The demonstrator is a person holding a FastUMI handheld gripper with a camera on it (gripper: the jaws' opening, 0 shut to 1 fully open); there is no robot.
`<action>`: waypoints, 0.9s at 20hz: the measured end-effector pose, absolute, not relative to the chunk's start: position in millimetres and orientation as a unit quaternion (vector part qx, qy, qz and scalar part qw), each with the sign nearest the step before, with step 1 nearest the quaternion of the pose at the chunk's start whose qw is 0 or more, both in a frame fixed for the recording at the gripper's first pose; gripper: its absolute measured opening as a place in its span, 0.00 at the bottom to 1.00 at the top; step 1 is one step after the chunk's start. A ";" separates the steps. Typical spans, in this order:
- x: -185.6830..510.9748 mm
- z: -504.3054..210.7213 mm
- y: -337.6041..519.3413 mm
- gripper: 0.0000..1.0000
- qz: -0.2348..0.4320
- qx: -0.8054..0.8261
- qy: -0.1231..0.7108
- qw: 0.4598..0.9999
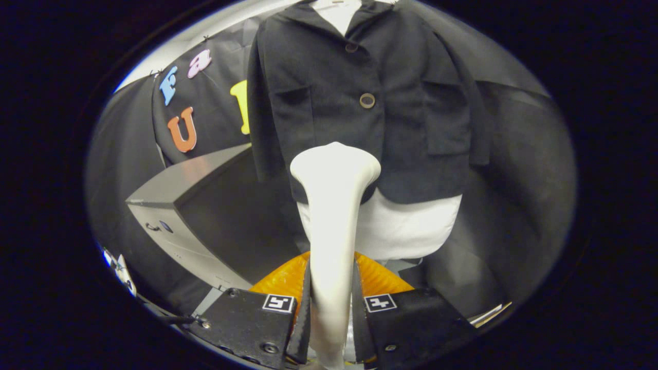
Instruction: Iron the clothes twice with a garment steamer, once on the left side and once on the right side.
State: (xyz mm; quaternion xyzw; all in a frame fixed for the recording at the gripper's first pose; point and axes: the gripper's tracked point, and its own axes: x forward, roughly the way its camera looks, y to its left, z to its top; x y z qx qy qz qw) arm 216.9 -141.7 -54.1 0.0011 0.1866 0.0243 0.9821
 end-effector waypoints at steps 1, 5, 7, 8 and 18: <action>212.1 -35.1 -142.4 0.37 0.020 0.004 0.169 0.985; 195.8 45.3 -154.8 0.37 0.008 0.004 0.092 0.996; 186.9 90.5 -163.4 0.37 -0.002 -0.012 0.054 0.998; 186.2 111.5 -164.3 0.37 -0.006 -0.020 0.036 0.999; 185.3 299.2 -219.9 0.37 -0.078 -0.058 -0.114 0.989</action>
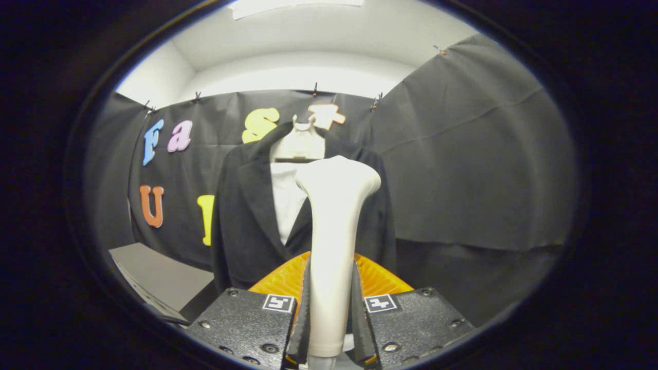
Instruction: Iron the clothes twice with a garment steamer, once on the left side and once on the right side.
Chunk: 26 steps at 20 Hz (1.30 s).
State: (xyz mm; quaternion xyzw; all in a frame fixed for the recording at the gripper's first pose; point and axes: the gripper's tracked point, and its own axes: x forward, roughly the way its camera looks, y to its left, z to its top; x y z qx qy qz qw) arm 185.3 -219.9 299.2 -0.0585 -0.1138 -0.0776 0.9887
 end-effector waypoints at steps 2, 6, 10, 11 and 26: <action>188.5 327.0 -230.4 0.37 -0.087 -0.061 -0.130 0.986; 210.8 362.9 -240.4 0.36 -0.093 -0.069 -0.148 0.982; 238.0 365.6 -245.2 0.36 -0.083 -0.068 -0.141 0.984; 240.3 364.7 -244.9 0.37 -0.079 -0.067 -0.140 0.985; 262.3 330.0 -258.9 0.37 -0.068 -0.041 -0.111 0.991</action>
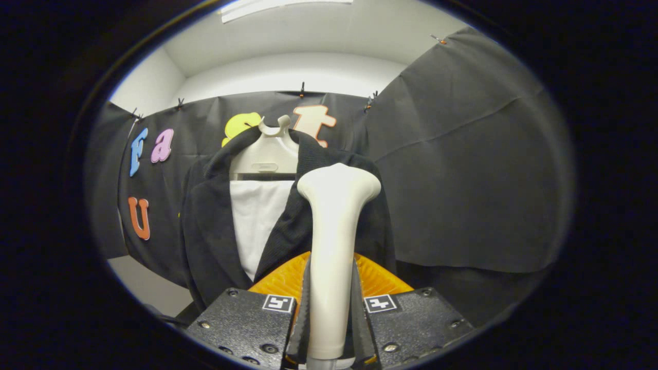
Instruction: Iron the clothes twice with a garment steamer, once on the left side and once on the right side.
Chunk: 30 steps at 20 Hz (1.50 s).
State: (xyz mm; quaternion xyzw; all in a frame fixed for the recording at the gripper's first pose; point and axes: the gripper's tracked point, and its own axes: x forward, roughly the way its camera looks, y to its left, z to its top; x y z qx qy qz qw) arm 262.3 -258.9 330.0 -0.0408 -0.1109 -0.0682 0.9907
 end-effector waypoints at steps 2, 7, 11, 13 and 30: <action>260.8 319.1 -260.8 0.37 -0.069 -0.027 -0.102 0.992; 256.6 285.2 -258.7 0.37 -0.071 -0.023 -0.074 0.995; 253.1 258.8 -256.2 0.37 -0.070 -0.017 -0.053 0.996; 253.4 247.2 -253.7 0.37 -0.064 -0.011 -0.042 0.997; 255.8 137.4 -252.5 0.36 -0.071 0.014 0.040 0.997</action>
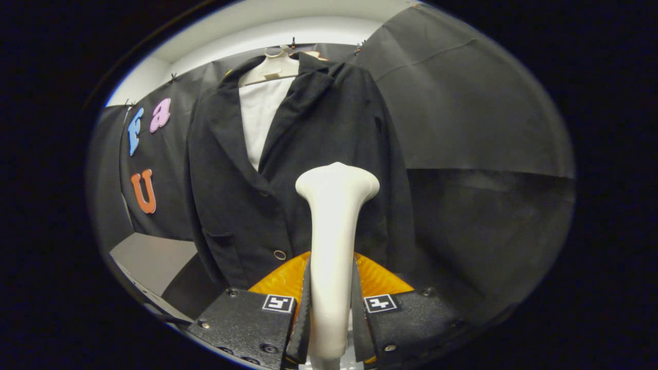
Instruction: Iron the clothes twice with a garment steamer, once on the left side and once on the right side.
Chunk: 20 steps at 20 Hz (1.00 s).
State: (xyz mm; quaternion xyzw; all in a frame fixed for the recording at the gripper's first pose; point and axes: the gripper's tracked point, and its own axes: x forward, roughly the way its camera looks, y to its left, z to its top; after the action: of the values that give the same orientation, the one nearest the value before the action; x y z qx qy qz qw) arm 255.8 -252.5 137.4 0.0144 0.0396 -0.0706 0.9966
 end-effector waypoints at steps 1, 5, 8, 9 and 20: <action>255.7 130.1 -252.4 0.37 -0.070 0.017 0.046 0.996; 254.5 105.1 -256.8 0.37 -0.076 0.023 0.065 0.995; 253.9 86.9 -258.9 0.36 -0.080 0.028 0.079 0.993; 252.8 79.7 -259.9 0.36 -0.080 0.030 0.084 0.993; 247.1 13.0 -267.7 0.37 -0.085 0.039 0.138 0.986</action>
State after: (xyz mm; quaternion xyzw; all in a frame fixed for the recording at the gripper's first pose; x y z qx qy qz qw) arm 247.1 -267.7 13.0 0.0393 0.1377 -0.0853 0.9860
